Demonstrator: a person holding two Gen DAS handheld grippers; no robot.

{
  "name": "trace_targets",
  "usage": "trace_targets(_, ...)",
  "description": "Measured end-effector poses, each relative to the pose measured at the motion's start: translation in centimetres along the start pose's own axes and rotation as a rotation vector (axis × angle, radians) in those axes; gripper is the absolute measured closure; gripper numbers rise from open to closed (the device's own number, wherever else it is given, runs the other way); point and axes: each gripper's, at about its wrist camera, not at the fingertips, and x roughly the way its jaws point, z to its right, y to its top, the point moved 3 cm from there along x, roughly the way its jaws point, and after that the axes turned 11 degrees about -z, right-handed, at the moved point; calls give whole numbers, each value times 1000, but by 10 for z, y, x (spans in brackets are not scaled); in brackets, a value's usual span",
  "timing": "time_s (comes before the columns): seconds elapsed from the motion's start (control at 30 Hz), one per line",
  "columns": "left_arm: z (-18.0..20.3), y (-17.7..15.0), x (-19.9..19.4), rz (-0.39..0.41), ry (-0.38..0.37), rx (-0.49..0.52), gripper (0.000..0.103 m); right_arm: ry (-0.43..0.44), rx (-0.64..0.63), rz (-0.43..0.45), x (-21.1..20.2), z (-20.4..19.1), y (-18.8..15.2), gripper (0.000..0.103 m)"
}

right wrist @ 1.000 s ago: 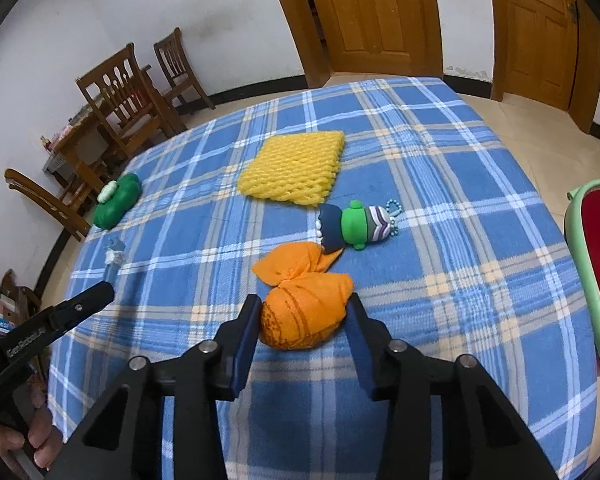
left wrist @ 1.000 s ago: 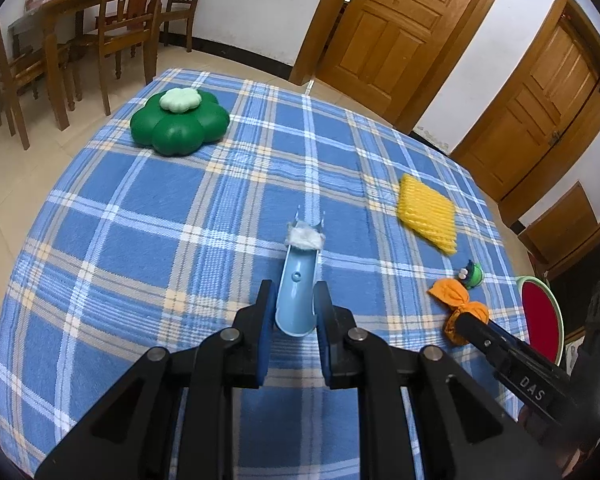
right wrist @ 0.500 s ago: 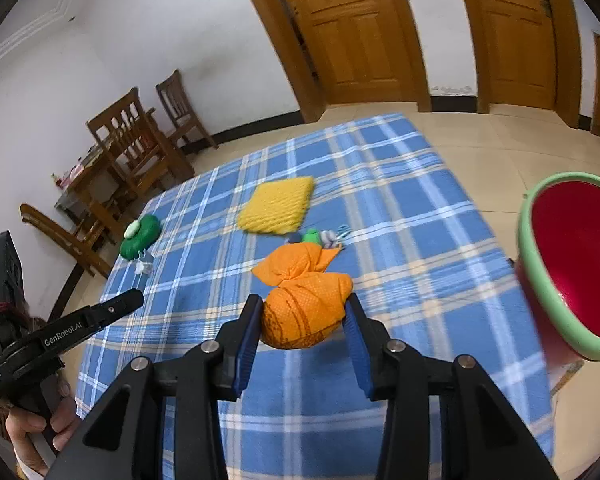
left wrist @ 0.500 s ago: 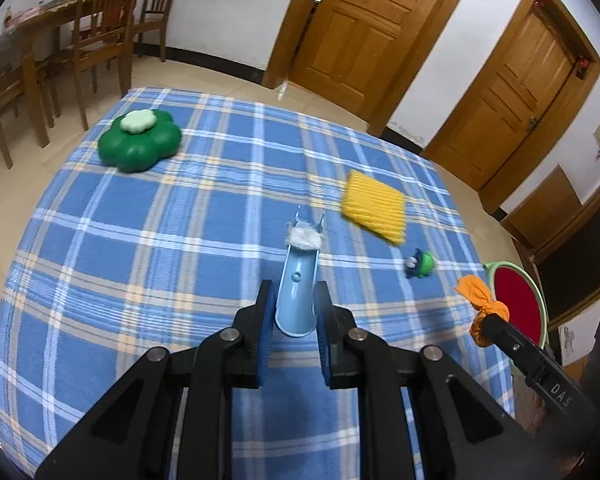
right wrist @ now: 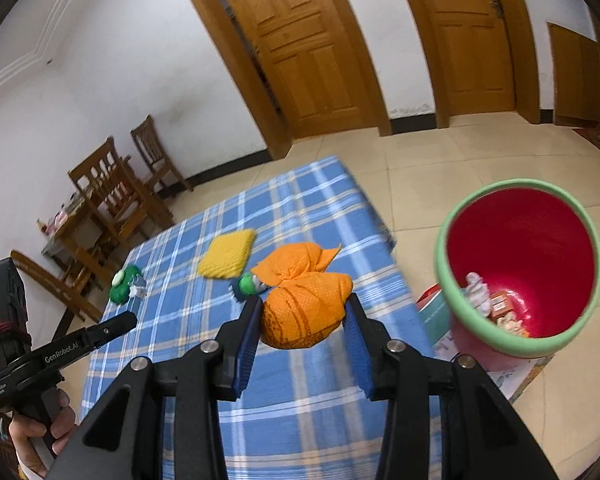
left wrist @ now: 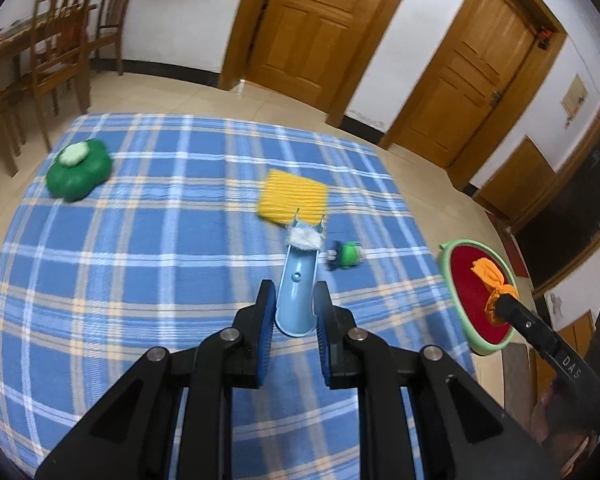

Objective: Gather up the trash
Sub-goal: 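Carry the bottle and orange bundle over the red bucket and open both tools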

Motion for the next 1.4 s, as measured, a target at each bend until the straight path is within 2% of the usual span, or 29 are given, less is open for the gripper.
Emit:
trace_targets(0.33,69,12,11,-45,-67,140,84,-49,92,66,-29,47,6,59)
trace_targets(0.67,129,26,30,-64,-81,261,84,-97,174,96,-39,87,5,58)
trace_targets(1.17,206,36,89,-138,-87,413,84,-154,329,84,-33,158,-2,58)
trace_targets(1.4,243,30,128,-203,-91,491,84,-173,396,68,-27,187,-9,57)
